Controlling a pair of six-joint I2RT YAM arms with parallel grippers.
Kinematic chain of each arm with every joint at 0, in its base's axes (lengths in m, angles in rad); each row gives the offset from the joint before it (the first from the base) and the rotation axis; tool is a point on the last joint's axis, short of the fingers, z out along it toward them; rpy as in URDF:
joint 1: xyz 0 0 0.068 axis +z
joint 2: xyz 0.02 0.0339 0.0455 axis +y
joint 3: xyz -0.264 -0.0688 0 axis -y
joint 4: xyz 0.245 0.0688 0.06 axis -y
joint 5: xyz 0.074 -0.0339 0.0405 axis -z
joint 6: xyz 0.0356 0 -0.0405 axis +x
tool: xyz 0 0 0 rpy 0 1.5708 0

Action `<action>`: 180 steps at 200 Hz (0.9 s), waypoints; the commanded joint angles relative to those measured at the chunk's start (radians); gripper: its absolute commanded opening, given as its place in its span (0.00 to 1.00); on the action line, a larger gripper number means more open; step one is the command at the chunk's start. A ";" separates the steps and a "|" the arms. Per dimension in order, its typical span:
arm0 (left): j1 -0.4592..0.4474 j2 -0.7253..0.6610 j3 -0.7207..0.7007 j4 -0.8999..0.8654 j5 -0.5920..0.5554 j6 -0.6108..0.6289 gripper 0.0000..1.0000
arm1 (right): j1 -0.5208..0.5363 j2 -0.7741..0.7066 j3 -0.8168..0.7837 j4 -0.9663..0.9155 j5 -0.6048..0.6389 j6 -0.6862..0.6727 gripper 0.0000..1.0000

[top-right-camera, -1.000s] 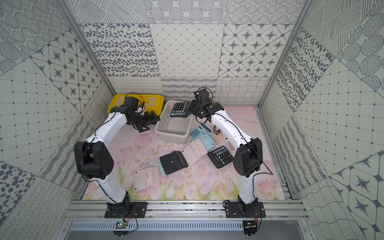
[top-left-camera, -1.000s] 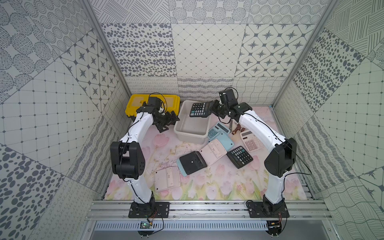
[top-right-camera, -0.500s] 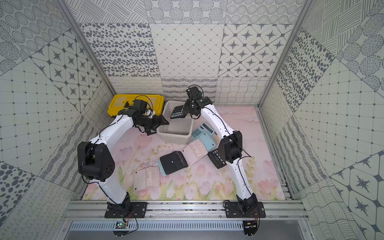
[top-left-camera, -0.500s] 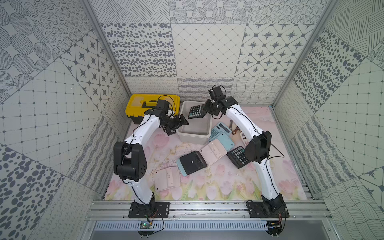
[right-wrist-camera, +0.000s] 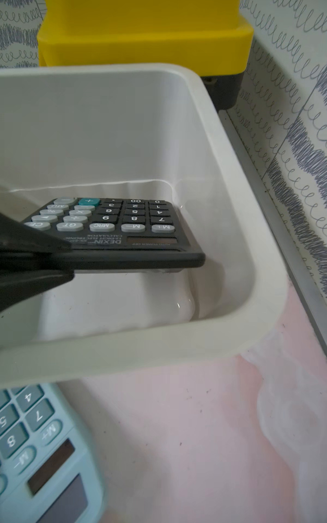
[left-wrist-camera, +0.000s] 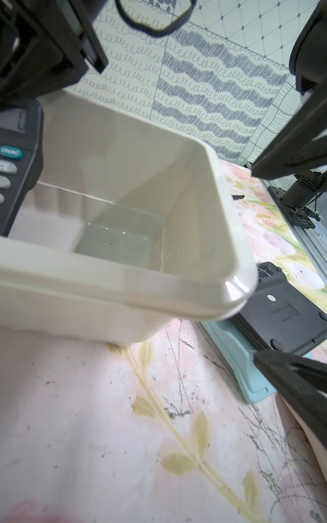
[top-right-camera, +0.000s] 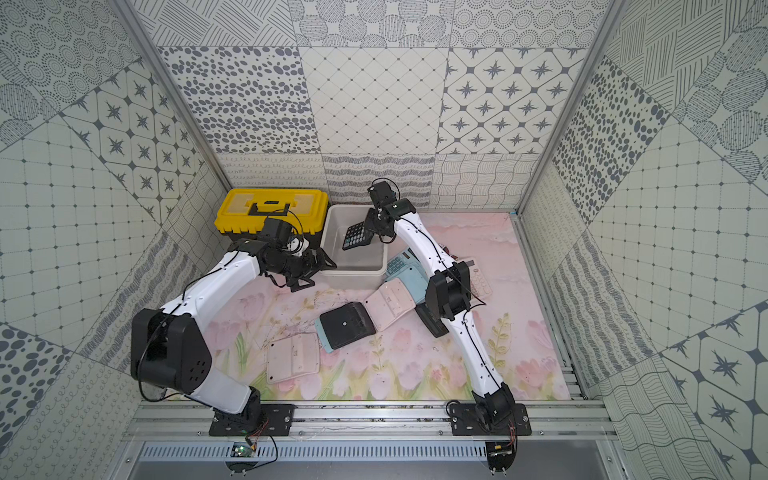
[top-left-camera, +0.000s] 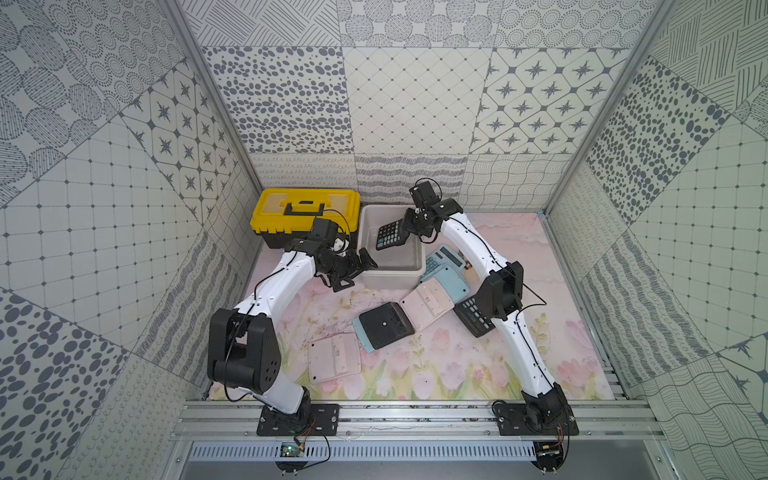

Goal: Put the calculator in the storage box
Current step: Adjust the storage box at the center of the board, then place the calculator in the storage box.

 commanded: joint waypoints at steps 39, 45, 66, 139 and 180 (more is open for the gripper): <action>0.020 -0.174 -0.131 0.025 -0.074 -0.079 1.00 | 0.031 0.057 0.034 0.125 0.038 -0.010 0.00; 0.022 -0.179 -0.142 0.026 -0.072 -0.083 1.00 | 0.032 0.061 0.034 0.127 0.041 -0.010 0.01; 0.032 -0.198 -0.176 0.028 -0.070 -0.091 1.00 | 0.034 0.075 0.035 0.130 0.056 -0.014 0.10; 0.043 -0.350 -0.264 -0.012 -0.099 -0.163 1.00 | 0.034 0.017 0.054 0.130 0.086 -0.037 0.37; 0.042 -0.418 -0.299 -0.075 -0.118 -0.154 1.00 | 0.034 -0.099 0.047 0.104 0.059 -0.073 0.46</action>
